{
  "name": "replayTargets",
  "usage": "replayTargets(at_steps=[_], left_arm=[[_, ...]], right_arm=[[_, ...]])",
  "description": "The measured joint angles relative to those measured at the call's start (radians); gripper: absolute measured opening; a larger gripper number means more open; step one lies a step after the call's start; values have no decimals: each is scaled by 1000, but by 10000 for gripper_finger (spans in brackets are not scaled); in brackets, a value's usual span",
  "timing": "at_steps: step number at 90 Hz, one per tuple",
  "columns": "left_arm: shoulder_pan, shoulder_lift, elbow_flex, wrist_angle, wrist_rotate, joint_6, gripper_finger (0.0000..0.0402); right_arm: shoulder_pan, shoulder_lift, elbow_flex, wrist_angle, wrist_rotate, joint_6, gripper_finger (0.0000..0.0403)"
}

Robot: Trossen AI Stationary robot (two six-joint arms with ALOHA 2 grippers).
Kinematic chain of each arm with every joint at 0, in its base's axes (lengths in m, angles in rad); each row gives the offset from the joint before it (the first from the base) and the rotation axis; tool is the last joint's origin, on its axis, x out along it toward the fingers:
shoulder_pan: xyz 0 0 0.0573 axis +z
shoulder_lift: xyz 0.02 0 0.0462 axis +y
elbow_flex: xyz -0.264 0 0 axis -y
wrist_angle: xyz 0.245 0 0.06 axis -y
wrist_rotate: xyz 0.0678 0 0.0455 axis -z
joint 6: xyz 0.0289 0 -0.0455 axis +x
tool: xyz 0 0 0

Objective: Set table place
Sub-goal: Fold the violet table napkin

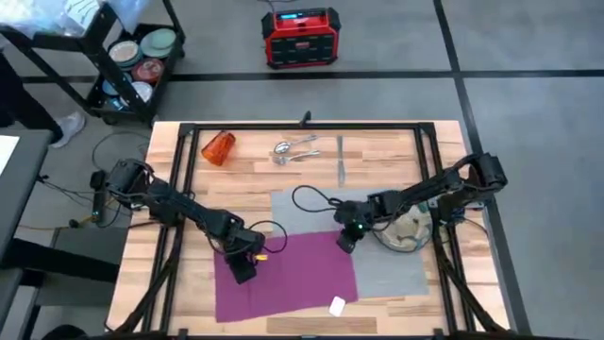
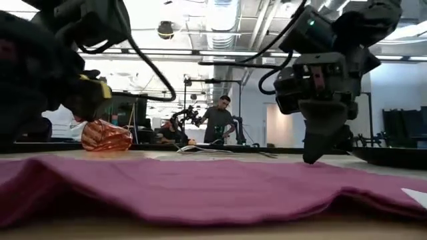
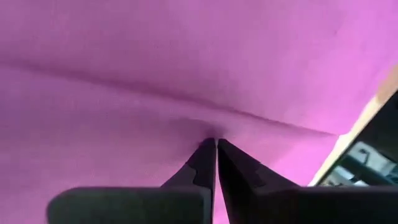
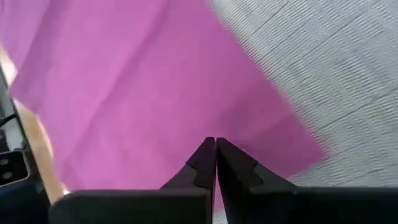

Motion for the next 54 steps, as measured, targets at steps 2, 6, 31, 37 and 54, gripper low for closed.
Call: replayTargets(at_steps=[2, 6, 31, 37, 54], left_arm=[[-2, 0, 0, 8, 3, -6, 0], [-8, 0, 0, 20, 12, -19, 0], [-46, 0, 0, 76, 49, -69, 0], [-46, 0, 0, 91, 51, -67, 0], [-34, 0, 0, 44, 27, -66, 0]], right_arm=[[-9, 0, 0, -4, 0, -7, 0], [-28, 0, 0, -12, 0, -16, 0], [-179, 0, -3, -39, 16, -63, 0], [-204, -9, -3, -32, 17, -65, 0], [-113, -87, -2, -25, 21, -57, 0]])
